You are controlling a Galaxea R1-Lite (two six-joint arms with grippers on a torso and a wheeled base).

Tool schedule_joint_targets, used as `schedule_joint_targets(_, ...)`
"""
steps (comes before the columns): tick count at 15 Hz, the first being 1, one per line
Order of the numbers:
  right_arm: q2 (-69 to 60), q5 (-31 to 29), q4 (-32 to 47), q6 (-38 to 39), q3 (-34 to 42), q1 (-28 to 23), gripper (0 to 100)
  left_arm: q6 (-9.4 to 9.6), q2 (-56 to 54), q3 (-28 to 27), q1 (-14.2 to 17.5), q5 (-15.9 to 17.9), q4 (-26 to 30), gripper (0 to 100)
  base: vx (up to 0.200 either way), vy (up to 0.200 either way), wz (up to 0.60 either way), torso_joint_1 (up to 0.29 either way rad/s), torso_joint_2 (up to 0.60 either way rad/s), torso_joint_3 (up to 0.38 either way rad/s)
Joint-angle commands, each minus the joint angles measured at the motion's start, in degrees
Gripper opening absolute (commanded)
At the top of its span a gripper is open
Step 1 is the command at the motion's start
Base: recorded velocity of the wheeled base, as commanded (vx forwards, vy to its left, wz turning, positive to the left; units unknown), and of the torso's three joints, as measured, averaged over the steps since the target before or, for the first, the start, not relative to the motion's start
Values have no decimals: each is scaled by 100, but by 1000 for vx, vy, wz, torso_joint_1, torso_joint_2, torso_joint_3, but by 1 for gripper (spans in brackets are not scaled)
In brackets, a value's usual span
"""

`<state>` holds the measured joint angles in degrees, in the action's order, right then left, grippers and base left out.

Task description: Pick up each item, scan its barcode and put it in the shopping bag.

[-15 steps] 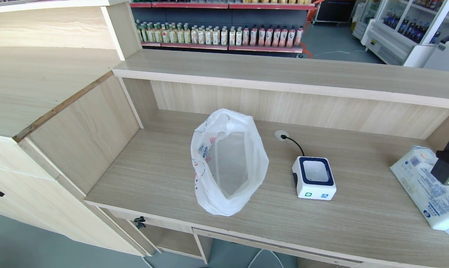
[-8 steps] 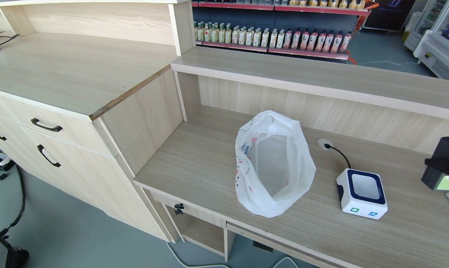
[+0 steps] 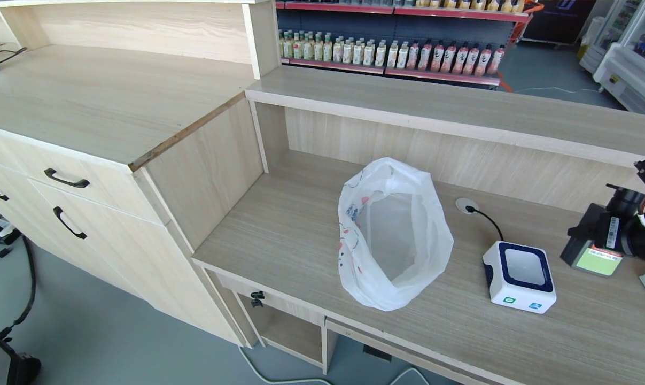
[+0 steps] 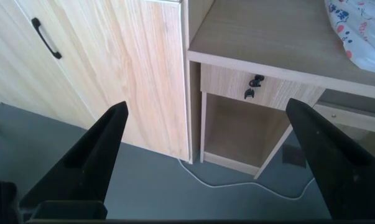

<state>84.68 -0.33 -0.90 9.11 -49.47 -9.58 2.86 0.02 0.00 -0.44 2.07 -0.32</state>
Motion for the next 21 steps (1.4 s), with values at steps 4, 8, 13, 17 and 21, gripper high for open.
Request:
schedule_joint_targets(4,708,-2,-244,197,-45,290,0,4,-2,0,0,-5,-3,100,0,0,0,0,0,0)
schedule_joint_targets(8,849,-2,-261,206,-247,466,0,-5,-2,0,0,4,-3,100,0,0,0,0,0,0)
schedule_joint_targets(13,1112,-2,-261,206,-265,536,0,-5,-2,0,0,4,-3,100,0,0,0,0,0,0)
schedule_joint_targets(17,1209,-2,-261,206,-335,642,0,-5,-2,0,0,-5,-3,100,0,0,0,0,0,0)
schedule_joint_targets(21,954,-108,-253,74,-617,870,0,4,-2,0,0,-5,-3,100,0,0,0,0,0,0)
